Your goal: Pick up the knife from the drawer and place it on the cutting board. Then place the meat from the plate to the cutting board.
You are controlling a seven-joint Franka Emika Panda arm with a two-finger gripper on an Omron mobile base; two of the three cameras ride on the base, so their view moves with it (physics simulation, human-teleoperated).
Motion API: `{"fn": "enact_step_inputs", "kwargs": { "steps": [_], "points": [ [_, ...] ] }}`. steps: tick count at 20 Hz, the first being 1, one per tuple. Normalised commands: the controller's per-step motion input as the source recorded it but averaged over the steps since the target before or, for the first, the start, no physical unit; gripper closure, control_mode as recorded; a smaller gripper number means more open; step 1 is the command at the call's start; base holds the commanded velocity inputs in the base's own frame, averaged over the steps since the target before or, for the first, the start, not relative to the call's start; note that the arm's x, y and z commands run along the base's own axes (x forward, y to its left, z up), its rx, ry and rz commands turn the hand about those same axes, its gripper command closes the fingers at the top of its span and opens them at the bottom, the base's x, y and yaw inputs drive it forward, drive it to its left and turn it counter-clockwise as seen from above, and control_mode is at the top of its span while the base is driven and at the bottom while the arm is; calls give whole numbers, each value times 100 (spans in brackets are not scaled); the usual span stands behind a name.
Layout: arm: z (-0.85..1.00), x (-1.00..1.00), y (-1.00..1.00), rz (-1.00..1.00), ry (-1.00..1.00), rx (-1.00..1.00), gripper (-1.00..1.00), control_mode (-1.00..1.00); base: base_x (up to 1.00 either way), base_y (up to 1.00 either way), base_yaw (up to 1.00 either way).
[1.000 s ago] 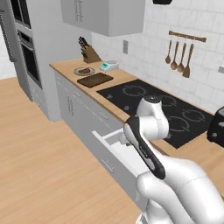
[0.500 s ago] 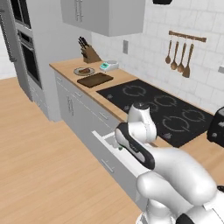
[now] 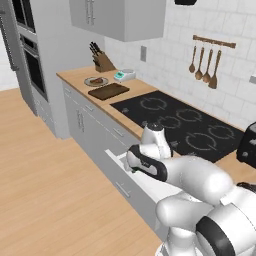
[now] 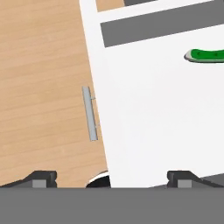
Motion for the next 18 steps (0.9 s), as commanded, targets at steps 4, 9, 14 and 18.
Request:
{"fn": "enact_step_inputs", "kwargs": {
  "steps": [4, 9, 14, 18],
  "points": [
    [-29, 36, 11, 0, 0, -1, -100, -100, 0, 0, 0],
    [-25, 21, 16, 0, 0, -1, -100, -100, 0, 0, 0],
    [-22, 8, 6, 0, 0, -1, -100, -100, 0, 0, 0],
    [-32, 14, 10, 0, 0, -2, -100, -100, 0, 0, 0]
  ]
}}
